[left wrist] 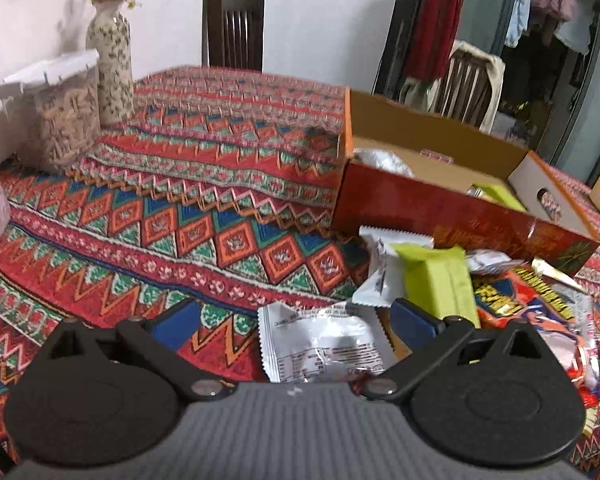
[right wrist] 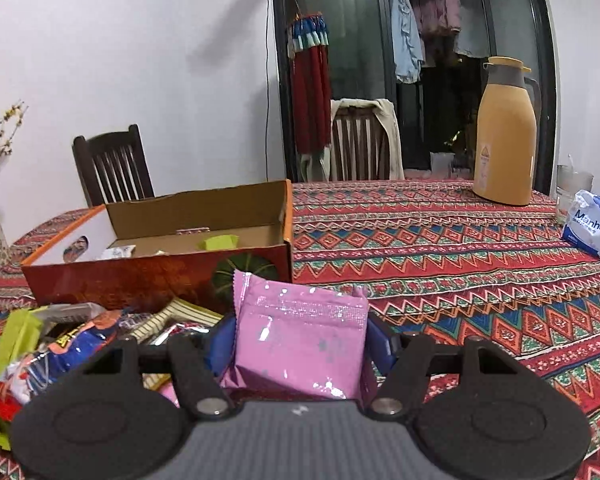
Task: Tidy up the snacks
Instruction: 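Grasp a white packet with the left gripper while the right holds the pink packet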
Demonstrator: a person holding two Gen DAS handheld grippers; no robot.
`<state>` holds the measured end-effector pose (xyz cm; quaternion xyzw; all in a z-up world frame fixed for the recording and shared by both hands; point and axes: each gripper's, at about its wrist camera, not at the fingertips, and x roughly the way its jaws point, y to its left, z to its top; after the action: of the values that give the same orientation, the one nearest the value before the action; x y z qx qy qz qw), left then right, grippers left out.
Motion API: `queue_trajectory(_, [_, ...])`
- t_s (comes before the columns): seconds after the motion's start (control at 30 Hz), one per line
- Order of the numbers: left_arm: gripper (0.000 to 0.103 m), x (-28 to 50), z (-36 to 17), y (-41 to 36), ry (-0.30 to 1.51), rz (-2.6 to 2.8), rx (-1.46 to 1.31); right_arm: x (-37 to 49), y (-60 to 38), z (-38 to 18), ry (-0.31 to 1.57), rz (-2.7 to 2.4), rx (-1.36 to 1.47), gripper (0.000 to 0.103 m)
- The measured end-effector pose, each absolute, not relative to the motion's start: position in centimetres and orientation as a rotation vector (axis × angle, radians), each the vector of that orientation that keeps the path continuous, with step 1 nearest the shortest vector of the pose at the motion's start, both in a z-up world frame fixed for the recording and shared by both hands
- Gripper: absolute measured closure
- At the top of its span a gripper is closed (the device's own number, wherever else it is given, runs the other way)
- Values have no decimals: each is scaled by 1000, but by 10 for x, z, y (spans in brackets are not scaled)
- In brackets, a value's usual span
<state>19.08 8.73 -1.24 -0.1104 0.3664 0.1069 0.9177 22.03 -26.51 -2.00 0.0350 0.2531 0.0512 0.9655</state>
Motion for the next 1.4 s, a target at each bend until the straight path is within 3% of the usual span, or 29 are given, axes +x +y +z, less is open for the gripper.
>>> queue_trajectory(0.57, [3,204,-36,71,783,278,-161,221,-266,-35,513,98,83,37])
queue_trajectory(0.77, [37,195,-34,62,750,226,-116,219,-264,-37,507,104,75,36])
queue_trajectory(0.83, [59,192,-32,59,736,213,-109,219,-264,-37,507,104,75,36])
queue_trajectory(0.9, [69,189,-32,58,731,195,-107,219,-264,-37,509,105,74,36])
queue_trajectory(1.03, [78,181,-30,58,700,200,-93,218,-263,-37,509,106,68,36])
queue_trajectory(1.4, [83,167,-21,62,642,176,-87,215,-259,-37,499,107,53,36])
